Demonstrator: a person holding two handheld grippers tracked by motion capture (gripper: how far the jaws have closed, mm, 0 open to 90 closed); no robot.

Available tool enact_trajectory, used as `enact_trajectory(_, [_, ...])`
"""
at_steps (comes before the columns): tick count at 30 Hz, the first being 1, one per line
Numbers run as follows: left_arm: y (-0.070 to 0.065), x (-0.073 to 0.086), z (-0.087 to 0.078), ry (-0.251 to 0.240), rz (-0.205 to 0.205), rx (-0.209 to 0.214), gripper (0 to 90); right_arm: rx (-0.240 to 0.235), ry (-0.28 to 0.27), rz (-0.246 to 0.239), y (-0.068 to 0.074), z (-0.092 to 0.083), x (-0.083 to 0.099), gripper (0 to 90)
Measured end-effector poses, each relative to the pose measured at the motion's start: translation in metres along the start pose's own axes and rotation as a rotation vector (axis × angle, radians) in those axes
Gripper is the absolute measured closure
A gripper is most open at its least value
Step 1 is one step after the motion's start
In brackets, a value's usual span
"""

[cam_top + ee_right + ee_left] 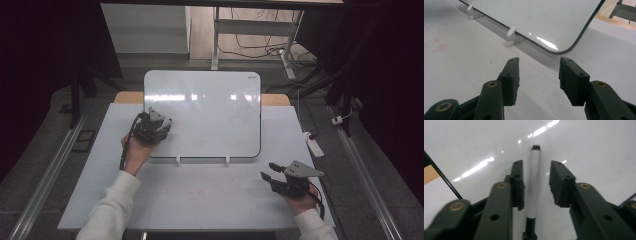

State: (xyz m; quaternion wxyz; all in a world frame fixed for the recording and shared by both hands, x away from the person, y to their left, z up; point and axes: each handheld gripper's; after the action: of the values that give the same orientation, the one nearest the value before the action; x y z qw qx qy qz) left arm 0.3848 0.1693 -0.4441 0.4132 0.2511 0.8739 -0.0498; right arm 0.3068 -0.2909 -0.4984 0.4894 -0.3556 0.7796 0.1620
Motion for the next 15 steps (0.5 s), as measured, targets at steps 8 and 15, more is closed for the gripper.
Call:
enact_trajectory(8, [-0.003,0.012,-0.034,-0.116,-0.013,0.104,43.6,-0.007,0.0,-0.002,-0.003,-0.001,0.002,48.7])
enact_trajectory(15, [-0.004,0.038,-0.062,-0.171,-0.028,0.194,34.0,-0.035,-0.005,-0.01,-0.004,0.0,0.002,41.6])
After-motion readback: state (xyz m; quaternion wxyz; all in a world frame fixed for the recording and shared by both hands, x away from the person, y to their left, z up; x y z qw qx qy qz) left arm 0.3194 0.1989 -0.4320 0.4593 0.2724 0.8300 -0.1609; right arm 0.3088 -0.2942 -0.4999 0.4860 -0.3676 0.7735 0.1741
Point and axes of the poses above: each handheld gripper's, and its own axes: z roughly forward along the jaws, x roughly out of its underside, y roughly to its left, and after that the axes turned 1 degree about x, right-handed
